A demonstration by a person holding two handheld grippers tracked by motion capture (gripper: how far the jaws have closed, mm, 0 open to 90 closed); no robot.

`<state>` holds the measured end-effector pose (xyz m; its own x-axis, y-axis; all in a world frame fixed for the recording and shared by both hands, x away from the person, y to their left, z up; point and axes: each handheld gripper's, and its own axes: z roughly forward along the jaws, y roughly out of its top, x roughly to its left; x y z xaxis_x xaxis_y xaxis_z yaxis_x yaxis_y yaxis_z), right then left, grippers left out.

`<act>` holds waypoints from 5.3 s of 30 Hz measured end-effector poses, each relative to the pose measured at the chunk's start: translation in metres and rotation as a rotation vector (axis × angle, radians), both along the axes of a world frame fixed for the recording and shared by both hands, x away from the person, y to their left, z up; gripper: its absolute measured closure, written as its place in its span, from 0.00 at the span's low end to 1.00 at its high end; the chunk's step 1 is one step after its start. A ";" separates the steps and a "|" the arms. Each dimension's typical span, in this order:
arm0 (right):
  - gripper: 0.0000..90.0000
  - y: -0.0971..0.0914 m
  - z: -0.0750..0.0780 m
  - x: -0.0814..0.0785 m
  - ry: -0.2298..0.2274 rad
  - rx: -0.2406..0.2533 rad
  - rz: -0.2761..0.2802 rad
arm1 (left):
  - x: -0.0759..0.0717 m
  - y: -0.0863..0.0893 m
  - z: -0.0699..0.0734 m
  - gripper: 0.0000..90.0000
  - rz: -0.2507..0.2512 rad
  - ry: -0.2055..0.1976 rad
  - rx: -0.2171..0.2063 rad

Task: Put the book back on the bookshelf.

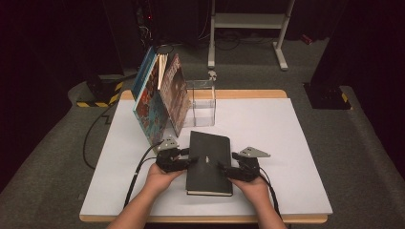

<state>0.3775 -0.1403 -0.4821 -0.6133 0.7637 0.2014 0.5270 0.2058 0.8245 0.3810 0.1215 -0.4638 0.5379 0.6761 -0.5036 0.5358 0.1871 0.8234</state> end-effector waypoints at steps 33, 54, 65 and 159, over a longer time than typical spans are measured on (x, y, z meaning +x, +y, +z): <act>0.12 -0.011 0.001 0.017 0.126 0.176 0.043 | -0.031 -0.006 0.019 0.64 -0.064 -0.294 0.026; 0.08 -0.015 -0.005 0.028 0.192 0.322 0.109 | -0.045 -0.006 0.019 0.64 -0.063 -0.384 0.033; 0.08 -0.018 -0.008 0.033 0.212 0.360 0.131 | -0.049 -0.006 0.020 0.64 -0.067 -0.411 0.043; 0.24 -0.018 0.014 0.007 0.028 0.349 0.090 | -0.039 0.003 0.020 0.72 0.010 -0.051 -0.146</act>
